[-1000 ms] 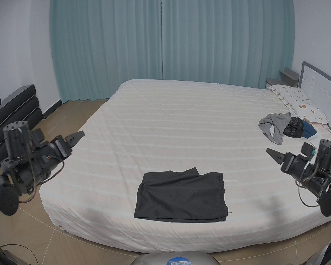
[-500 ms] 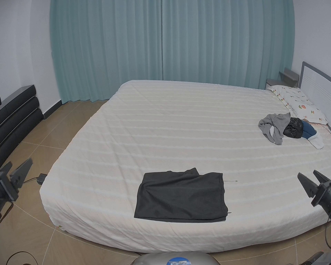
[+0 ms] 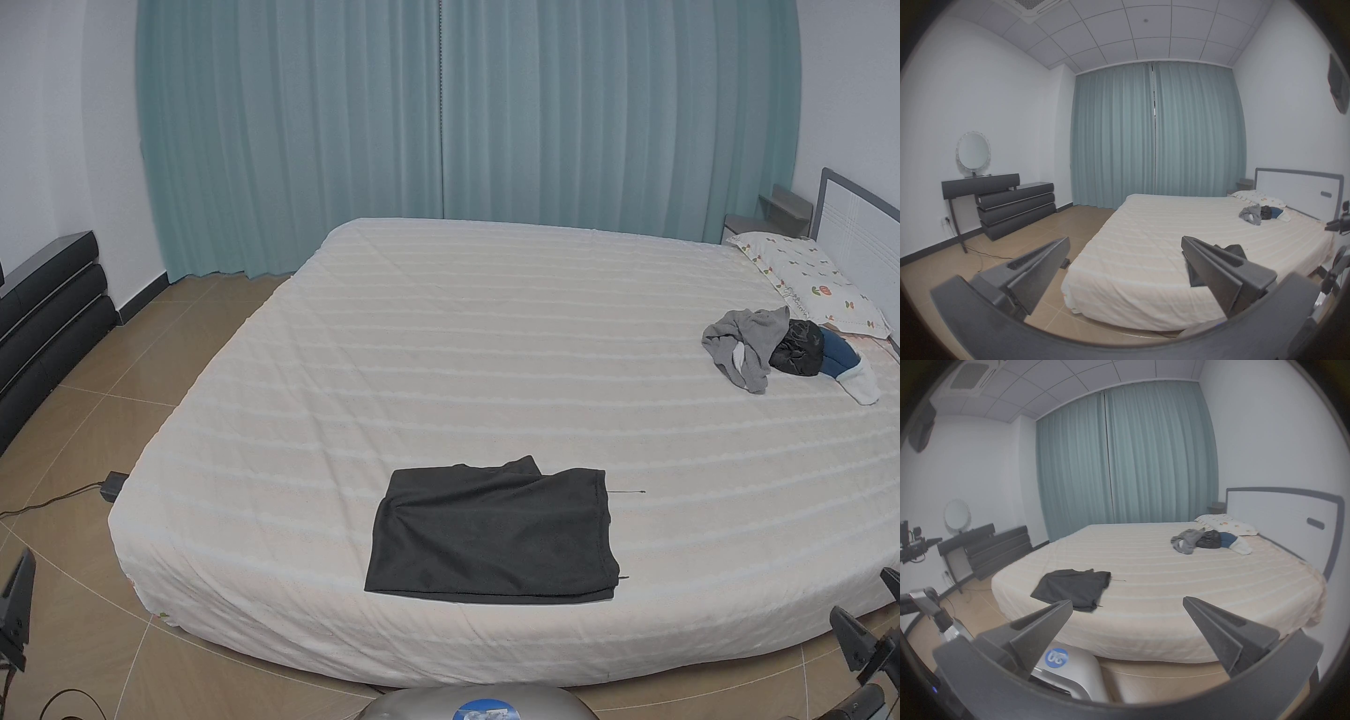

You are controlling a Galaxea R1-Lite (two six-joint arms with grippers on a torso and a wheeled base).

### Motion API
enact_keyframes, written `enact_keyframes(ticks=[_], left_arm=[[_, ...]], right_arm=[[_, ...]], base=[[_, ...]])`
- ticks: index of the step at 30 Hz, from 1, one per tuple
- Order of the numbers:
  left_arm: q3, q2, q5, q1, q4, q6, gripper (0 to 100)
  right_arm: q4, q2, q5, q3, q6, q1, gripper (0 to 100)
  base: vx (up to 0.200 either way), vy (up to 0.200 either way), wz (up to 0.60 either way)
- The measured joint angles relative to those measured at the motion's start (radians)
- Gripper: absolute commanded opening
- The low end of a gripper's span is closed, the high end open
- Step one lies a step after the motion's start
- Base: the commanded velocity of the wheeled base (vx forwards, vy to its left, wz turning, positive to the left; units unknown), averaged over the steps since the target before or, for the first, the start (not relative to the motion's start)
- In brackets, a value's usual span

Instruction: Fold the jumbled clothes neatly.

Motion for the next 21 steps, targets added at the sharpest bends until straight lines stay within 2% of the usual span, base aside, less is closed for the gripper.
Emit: enact_keyframes(ticks=[4, 8, 11, 16, 21], left_arm=[[0.01, -0.119, 0.009, 0.009, 0.073, 0.032, 100], [0.046, -0.201, 0.017, 0.01, 0.058, 0.044, 100], [0.09, -0.233, 0.02, 0.011, -0.018, 0.047, 100], [0.228, -0.257, 0.021, 0.01, -0.251, 0.061, 100], [0.318, -0.265, 0.021, 0.01, -0.325, 0.063, 100]], right_arm=[[0.137, -0.141, -0.082, -0.04, -0.03, -0.001, 100], [0.14, -0.215, -0.122, -0.05, -0.045, 0.0, 100], [0.047, -0.243, -0.136, -0.026, -0.059, 0.0, 100], [-0.25, -0.265, -0.15, 0.073, -0.101, 0.0, 100], [-0.385, -0.273, -0.158, 0.137, -0.126, 0.0, 100]], base=[[0.0, 0.0, 0.0], [0.0, 0.0, 0.0], [0.0, 0.0, 0.0], [0.0, 0.0, 0.0], [0.0, 0.0, 0.0]])
